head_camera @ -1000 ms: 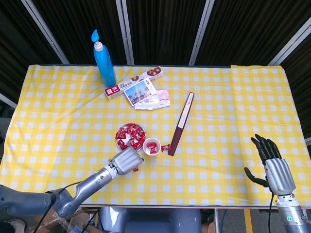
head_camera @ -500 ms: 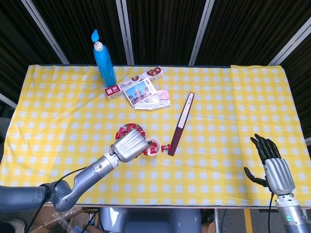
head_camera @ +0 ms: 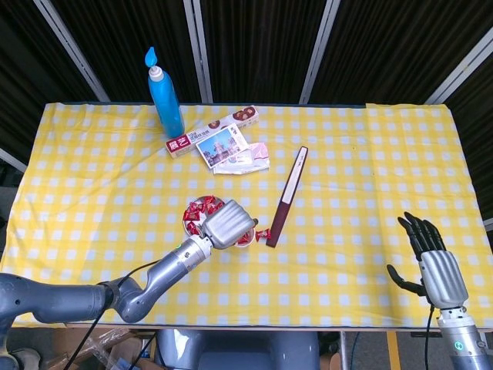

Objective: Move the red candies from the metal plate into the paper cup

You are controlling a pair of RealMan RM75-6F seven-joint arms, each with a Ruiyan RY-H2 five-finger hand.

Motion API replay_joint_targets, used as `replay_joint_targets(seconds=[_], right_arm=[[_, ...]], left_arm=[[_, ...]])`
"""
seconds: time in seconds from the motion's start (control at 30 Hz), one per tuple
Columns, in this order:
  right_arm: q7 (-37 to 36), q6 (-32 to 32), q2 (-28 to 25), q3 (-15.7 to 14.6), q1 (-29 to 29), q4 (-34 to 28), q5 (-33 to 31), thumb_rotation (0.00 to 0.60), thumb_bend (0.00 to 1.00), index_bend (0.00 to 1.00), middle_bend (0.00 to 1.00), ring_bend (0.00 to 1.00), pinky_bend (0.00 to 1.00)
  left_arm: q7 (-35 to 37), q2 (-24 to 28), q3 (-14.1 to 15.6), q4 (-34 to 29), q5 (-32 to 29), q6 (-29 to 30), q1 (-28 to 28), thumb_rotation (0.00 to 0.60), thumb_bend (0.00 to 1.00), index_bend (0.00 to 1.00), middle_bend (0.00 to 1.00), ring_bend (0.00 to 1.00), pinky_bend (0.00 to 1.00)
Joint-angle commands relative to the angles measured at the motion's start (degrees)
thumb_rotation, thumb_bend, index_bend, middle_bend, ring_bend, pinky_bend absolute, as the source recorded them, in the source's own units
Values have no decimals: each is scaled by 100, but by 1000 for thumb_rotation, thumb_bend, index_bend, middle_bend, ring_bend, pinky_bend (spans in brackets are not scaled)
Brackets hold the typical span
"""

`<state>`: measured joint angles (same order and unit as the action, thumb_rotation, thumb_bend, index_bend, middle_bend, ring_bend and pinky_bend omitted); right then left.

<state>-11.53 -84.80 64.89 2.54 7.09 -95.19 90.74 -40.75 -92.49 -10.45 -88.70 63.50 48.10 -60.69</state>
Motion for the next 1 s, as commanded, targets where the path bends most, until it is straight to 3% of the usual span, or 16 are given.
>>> replay_joint_targets(seconds=[0.03,0.53,0.7,1.0], right_arm=[[0,-2,-2,2,1,-3,0,600,388,0,0,0,0],[54,-2,16,13,-4,-1,-30,600,388,0,0,0,0],[72,-3,22,10,-7,-8,-29,600,387,0,0,0,0],[70,-14,19,12,-14,-13,-28,600,388,0,0,0,0]], left_arm=[[-37,-47,-2,65,-105,-29,-53,600,312,499,933,902,947],[49,185,-84,-269,-420,415,58,600,199,314,863,850,946],[34,445,-110,-512,-851,364,73,600,120,274,855,845,946],[-281,459,55,-609,-1704,155,-158,600,99,240,853,843,946]])
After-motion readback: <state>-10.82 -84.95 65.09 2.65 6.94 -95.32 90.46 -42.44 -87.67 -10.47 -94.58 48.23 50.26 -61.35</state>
